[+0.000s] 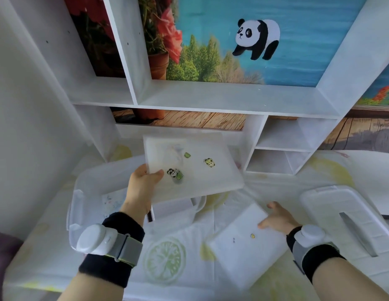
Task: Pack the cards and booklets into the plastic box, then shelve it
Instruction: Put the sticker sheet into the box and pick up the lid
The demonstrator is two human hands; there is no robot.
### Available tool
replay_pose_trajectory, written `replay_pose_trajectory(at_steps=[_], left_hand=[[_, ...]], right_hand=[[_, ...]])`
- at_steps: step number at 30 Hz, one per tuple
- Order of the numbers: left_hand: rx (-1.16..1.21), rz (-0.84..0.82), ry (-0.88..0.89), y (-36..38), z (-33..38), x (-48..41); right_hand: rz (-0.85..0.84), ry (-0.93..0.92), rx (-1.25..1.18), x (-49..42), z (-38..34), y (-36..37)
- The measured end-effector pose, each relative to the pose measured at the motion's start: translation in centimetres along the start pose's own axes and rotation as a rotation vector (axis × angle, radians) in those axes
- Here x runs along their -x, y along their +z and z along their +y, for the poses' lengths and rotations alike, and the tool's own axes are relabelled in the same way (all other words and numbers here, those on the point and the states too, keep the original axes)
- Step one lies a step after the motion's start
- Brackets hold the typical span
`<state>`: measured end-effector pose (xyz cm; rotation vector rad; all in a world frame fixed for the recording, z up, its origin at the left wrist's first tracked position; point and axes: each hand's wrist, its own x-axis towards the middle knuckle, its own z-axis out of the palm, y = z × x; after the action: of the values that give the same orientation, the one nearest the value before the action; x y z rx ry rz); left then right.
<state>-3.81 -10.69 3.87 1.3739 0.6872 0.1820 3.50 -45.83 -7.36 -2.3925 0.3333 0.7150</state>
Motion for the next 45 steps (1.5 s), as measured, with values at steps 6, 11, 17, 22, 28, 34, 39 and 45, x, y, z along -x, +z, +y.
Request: replay_pose_trajectory(at_steps=[6,11,17,22,28,34,39,45], left_hand=[[-0.015,0.089,-0.023,-5.6,0.6,-1.1],[-0.044,0.153,-0.039,-9.7,0.5,-1.1],[-0.155,0.139,-0.141,-12.7,-1.3,-1.8],[-0.27,0.13,-0.219,-12.8,-3.1,-2.0],[-0.593,0.215,-0.011,-11.1,-2.5,-1.2],[-0.181,0.063,0.092,-9.9,0.5,-0.8],[0.062,-0.089,0.003,-10.9,0.6,-1.2],[-0.003,0.086,-0.131,-13.2,-2.4,-1.8]], right_hand=[[0.077,-0.31,0.1,1.2,-8.4,-3.6],[0.4,-0.519,0.258,5.9,-15.6,-5.3],[0.742,-0.8,0.215,8.7,-19.9,-4.2],[0.741,-0.943,-0.063,10.6,-22.1,-2.8],[0.652,-1.003,-0.303,11.7,-22.7,-1.3],[0.246,-0.967,-0.645,13.4,-24.1,0.5],[-0.119,-0.641,-0.792,11.9,-24.8,4.4],[-0.087,-0.461,-0.566,9.6,-24.0,9.2]])
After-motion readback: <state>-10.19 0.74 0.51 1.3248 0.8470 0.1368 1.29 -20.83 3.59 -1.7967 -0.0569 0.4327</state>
